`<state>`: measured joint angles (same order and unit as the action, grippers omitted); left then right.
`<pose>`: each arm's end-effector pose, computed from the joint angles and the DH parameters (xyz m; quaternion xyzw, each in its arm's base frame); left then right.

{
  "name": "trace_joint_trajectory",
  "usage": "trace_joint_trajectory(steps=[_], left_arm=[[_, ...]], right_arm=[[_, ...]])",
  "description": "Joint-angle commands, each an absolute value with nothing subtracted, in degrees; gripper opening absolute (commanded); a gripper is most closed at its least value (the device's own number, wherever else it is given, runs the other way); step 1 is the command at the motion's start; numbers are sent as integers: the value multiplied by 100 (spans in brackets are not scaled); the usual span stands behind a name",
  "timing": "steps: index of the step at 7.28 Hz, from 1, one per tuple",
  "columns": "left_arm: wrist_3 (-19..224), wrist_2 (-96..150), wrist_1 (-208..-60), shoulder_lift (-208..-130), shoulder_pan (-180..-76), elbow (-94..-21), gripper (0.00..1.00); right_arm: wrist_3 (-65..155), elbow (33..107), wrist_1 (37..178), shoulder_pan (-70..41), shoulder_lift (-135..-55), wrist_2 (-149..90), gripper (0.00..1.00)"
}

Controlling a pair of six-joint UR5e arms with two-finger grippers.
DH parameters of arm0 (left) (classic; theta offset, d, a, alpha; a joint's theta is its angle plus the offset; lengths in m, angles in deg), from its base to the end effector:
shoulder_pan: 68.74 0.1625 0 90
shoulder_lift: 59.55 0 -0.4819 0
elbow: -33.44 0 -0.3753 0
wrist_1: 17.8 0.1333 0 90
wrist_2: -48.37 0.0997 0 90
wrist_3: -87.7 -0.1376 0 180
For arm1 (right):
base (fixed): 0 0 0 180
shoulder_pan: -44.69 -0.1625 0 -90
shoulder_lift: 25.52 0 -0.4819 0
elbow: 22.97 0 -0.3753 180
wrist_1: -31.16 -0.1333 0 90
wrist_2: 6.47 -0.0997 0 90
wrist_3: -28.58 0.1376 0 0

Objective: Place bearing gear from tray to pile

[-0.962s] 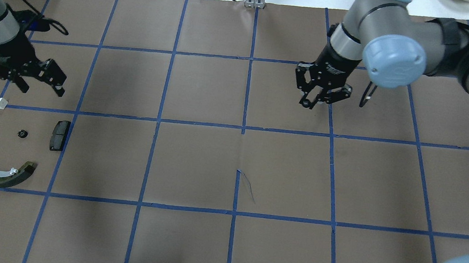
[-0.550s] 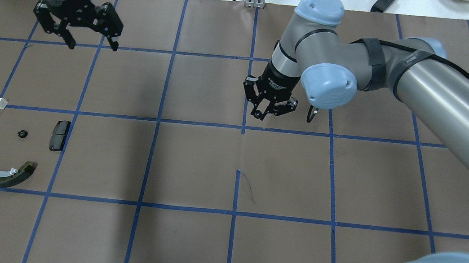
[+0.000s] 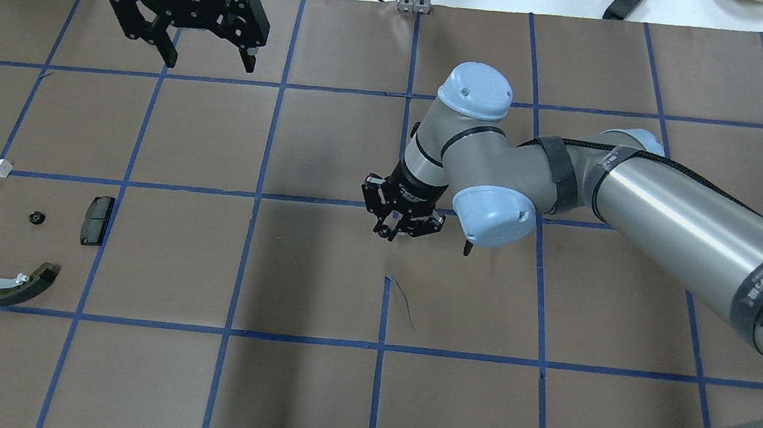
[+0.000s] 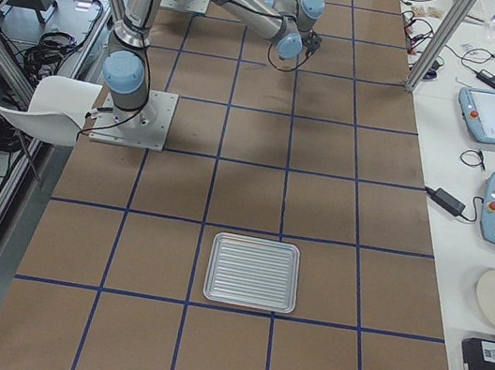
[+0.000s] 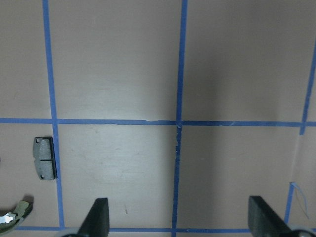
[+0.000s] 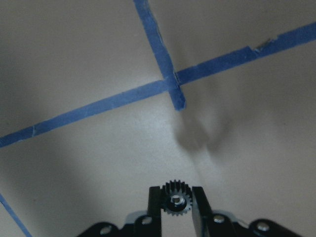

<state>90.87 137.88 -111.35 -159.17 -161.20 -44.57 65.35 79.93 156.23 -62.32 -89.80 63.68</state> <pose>-0.1581 -0.5461 0.5135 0.0062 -0.9999 -0.0105 0.0038 0.3459 -0.5152 0.2271 0.1742 0.9690 0.1051 0.1398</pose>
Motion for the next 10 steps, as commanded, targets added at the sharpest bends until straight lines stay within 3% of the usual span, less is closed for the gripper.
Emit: trace_joint_trajectory(steps=[1,2,3,7,10], left_arm=[[9060,13802,-11140,-15869,-16138,-4470,100],[9060,13810,-11140,-15860,-16138,-4478,100],[9060,13802,-11140,-15878,-16138,-4461,100],[9069,13775,-11140,-15904,-16147,-4504,100],[9995,13767,-10861,-16394,-16854,-4566,100]], right_arm=[[6593,8109,15702,-6341,-8977,6358,16],[6585,8118,15824,-6341,-8977,6419,84],[6611,8144,15851,-6341,-8977,6402,100],[6156,7986,15607,-5765,-9580,6639,100],[4411,7898,13960,-4508,-10371,7560,100]])
